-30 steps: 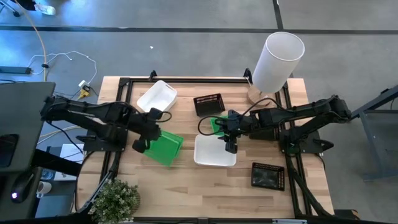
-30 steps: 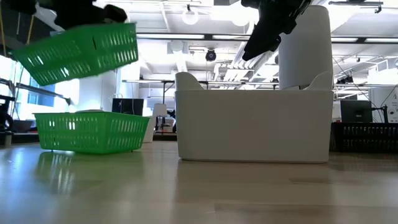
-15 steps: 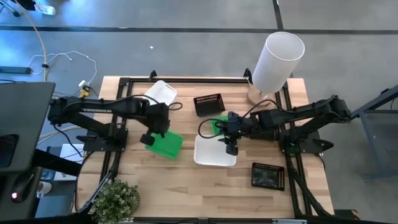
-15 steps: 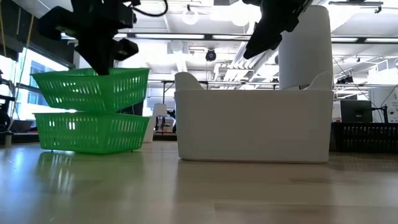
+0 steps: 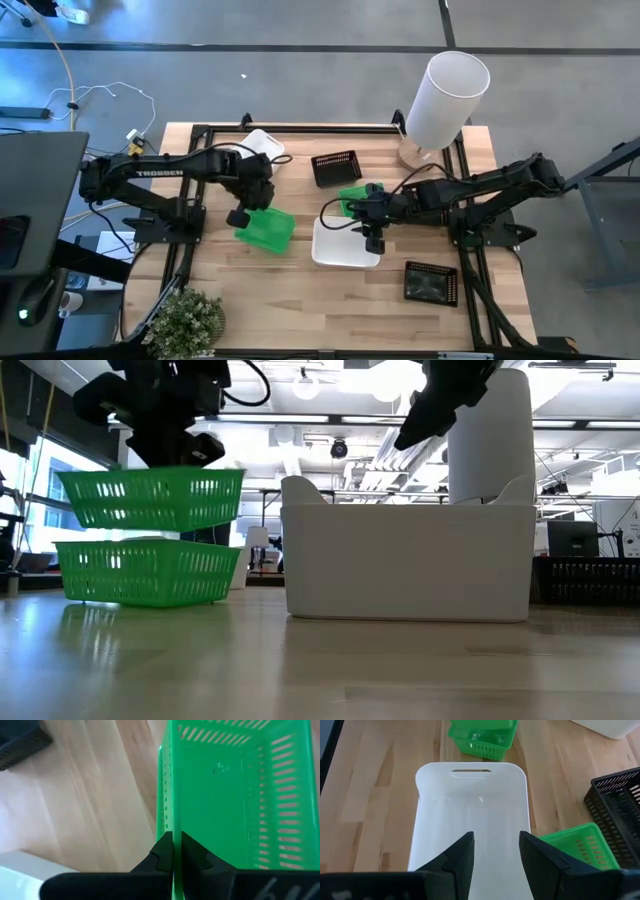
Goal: Stack baskets by color
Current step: Stack the bottom green bin on the middle green bin, then stack the middle black bin on the bottom black bin
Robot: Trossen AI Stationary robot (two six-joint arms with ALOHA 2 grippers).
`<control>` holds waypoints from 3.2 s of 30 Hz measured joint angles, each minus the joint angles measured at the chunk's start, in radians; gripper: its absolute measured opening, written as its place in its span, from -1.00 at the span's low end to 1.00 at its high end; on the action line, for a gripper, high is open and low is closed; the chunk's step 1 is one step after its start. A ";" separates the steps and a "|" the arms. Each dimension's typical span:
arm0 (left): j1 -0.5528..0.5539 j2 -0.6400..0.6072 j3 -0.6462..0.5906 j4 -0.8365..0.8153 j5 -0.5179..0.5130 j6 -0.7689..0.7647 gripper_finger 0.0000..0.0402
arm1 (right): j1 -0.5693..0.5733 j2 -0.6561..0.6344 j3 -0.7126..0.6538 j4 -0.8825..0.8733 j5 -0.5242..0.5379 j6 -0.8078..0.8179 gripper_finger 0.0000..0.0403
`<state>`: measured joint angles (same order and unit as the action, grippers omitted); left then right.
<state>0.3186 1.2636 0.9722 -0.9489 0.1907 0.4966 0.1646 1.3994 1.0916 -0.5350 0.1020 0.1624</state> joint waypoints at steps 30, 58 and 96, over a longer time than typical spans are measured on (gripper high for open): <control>0.016 0.207 0.000 -0.005 0.045 -0.002 -1.00 | 0.000 0.000 0.000 0.000 -0.002 -0.006 -0.28; 0.016 0.196 0.000 -0.037 -0.020 -0.051 -0.31 | 0.000 0.000 0.001 -0.163 0.022 0.143 -0.28; -0.067 0.017 0.000 0.041 -0.070 -0.337 -0.32 | 0.206 0.000 -0.196 -0.647 0.141 0.468 -0.28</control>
<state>0.2516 1.2808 0.9722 -0.9079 0.1202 0.1596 0.3703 1.3991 0.8952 -1.1815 0.2433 0.6300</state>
